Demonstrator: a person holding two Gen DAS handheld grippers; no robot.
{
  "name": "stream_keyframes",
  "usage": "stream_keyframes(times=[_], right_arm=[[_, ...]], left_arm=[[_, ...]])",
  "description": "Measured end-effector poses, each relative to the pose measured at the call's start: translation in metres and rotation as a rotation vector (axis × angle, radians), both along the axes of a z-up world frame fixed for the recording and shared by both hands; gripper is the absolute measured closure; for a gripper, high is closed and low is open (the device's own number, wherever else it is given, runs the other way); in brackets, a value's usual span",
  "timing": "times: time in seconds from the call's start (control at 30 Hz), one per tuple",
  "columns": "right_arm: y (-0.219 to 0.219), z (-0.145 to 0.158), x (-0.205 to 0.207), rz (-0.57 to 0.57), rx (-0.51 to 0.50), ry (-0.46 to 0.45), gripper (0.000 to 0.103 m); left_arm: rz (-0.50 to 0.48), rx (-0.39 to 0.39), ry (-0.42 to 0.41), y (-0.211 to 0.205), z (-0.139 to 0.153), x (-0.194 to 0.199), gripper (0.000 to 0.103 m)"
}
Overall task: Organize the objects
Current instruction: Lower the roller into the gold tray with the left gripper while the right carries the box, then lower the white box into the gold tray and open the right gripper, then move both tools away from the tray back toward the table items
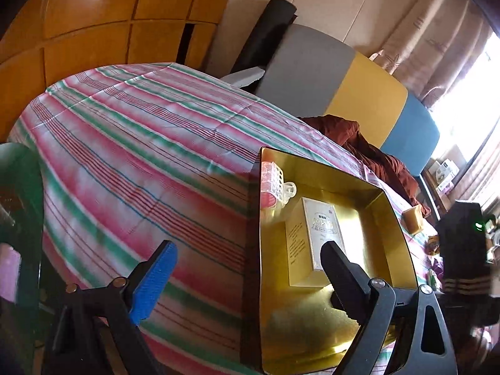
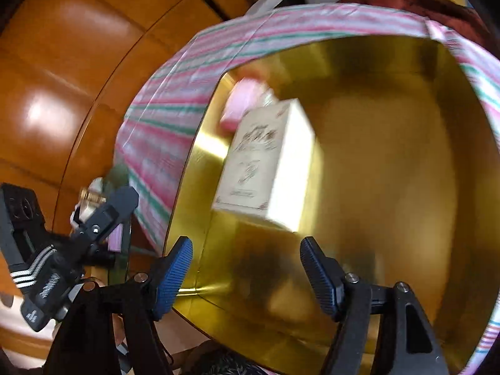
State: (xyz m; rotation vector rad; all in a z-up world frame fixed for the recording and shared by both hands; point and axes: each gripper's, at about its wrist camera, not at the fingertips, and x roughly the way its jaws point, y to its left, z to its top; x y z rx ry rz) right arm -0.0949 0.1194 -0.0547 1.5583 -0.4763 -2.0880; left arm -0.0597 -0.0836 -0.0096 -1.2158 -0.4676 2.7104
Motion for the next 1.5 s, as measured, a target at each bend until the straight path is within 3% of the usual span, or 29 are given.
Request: stream_keyframes(times=[0.23, 0.57, 0.83, 1.2, 1.5], right_arm=[[-0.016, 0.003, -0.033, -0.01, -0.263, 0.012, 0.029], [-0.002, 0.031, 0.008, -0.015, 0.071, 0.19, 0.027], [0.009, 0.042, 0.047, -0.049, 0.266, 0.324, 0.021], [0.026, 0.055, 0.079, -0.157, 0.43, 0.458, 0.02], [0.064, 0.054, 0.091, -0.265, 0.485, 0.458, 0.019]], left_arm=[[0.026, -0.006, 0.009, -0.014, 0.005, 0.014, 0.01], [0.063, -0.12, 0.063, -0.003, 0.015, 0.024, 0.009], [0.055, -0.229, 0.133, 0.023, 0.026, 0.038, 0.0], [-0.027, -0.265, 0.147, 0.061, 0.028, 0.052, 0.0], [-0.068, -0.339, 0.148, 0.084, 0.026, 0.056, 0.0]])
